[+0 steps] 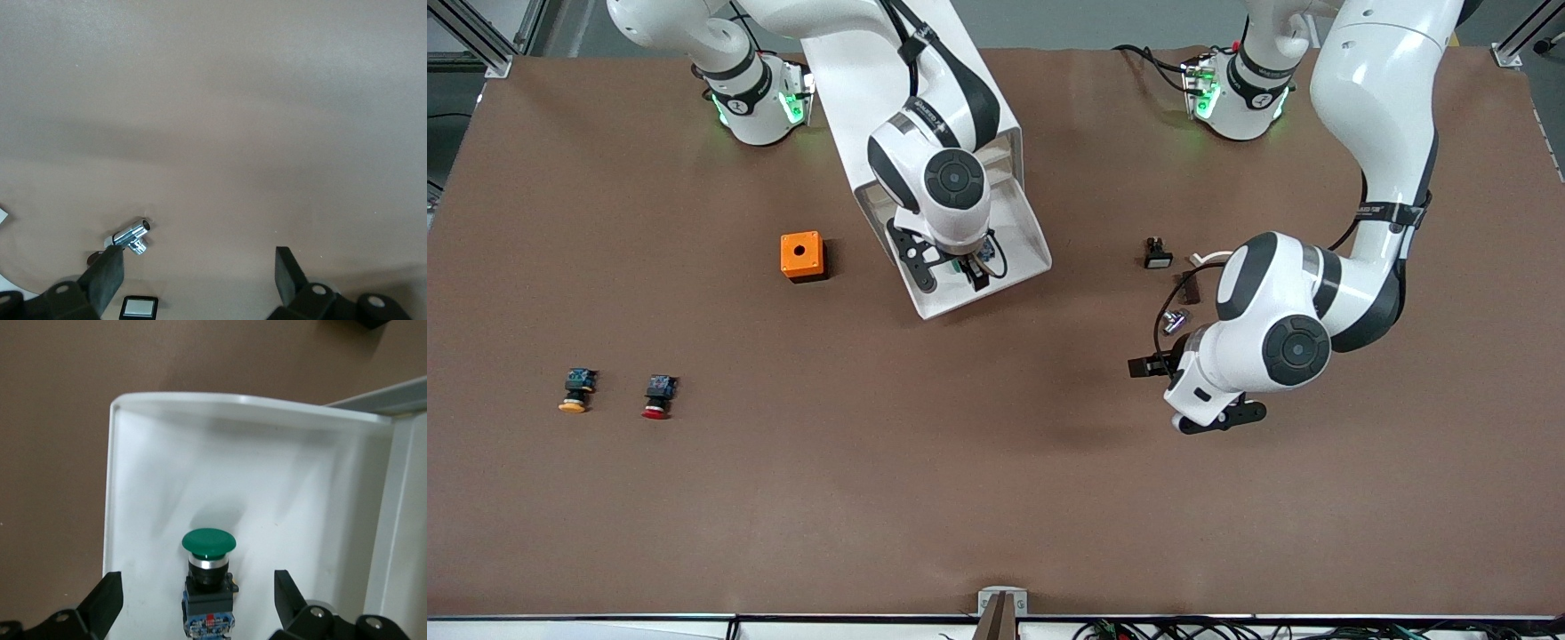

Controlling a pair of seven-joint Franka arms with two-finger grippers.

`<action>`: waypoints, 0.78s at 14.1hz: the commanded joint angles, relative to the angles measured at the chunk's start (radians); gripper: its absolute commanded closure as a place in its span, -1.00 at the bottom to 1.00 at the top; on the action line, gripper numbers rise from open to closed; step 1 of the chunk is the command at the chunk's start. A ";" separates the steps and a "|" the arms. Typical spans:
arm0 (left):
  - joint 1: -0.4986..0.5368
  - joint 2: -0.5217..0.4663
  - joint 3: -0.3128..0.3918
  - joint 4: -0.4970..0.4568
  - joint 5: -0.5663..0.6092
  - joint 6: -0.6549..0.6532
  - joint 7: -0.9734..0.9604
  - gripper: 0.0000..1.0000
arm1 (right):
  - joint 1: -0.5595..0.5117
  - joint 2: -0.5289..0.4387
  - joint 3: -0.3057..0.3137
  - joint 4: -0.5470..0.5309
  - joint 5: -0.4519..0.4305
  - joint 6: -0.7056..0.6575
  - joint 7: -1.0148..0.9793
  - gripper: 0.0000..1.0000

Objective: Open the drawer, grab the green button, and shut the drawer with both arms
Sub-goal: 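Lower the right gripper into the drawer onto the green button, then grasp the green button with the right gripper and lift it out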

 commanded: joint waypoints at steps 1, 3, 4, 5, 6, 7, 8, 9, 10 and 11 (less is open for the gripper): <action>-0.002 -0.008 -0.001 -0.004 0.017 -0.002 -0.020 -1.00 | 0.030 0.007 -0.008 -0.011 0.015 0.015 0.023 -1.00; -0.003 -0.008 -0.001 -0.004 0.017 -0.002 -0.021 -1.00 | 0.032 0.008 -0.006 -0.010 0.016 0.032 0.023 -1.00; -0.003 -0.008 -0.001 -0.004 0.015 0.000 -0.023 -1.00 | 0.035 0.011 -0.006 -0.011 0.016 0.050 0.023 -1.00; -0.003 -0.007 -0.001 -0.004 0.013 0.003 -0.033 -1.00 | 0.044 0.023 -0.006 -0.011 0.016 0.064 0.024 -1.00; -0.012 -0.004 -0.004 -0.005 0.016 0.012 -0.084 -1.00 | 0.048 0.039 -0.006 -0.011 0.016 0.084 0.023 -1.00; -0.034 -0.002 -0.004 -0.005 0.023 0.026 -0.137 -1.00 | 0.048 0.054 -0.006 -0.013 0.018 0.110 0.023 -1.00; -0.049 -0.001 -0.003 -0.007 0.023 0.040 -0.174 -1.00 | 0.052 0.068 -0.006 -0.013 0.018 0.121 0.023 -1.00; -0.057 0.001 -0.003 -0.008 0.021 0.056 -0.196 -1.00 | 0.052 0.069 -0.006 -0.013 0.018 0.119 0.023 -1.00; -0.057 0.005 -0.004 -0.010 0.023 0.070 -0.217 -1.00 | 0.052 0.070 -0.005 -0.033 0.018 0.118 0.021 -1.00; -0.063 0.012 -0.004 -0.010 0.023 0.075 -0.227 -1.00 | 0.056 0.066 -0.006 -0.047 0.018 0.116 0.021 -1.00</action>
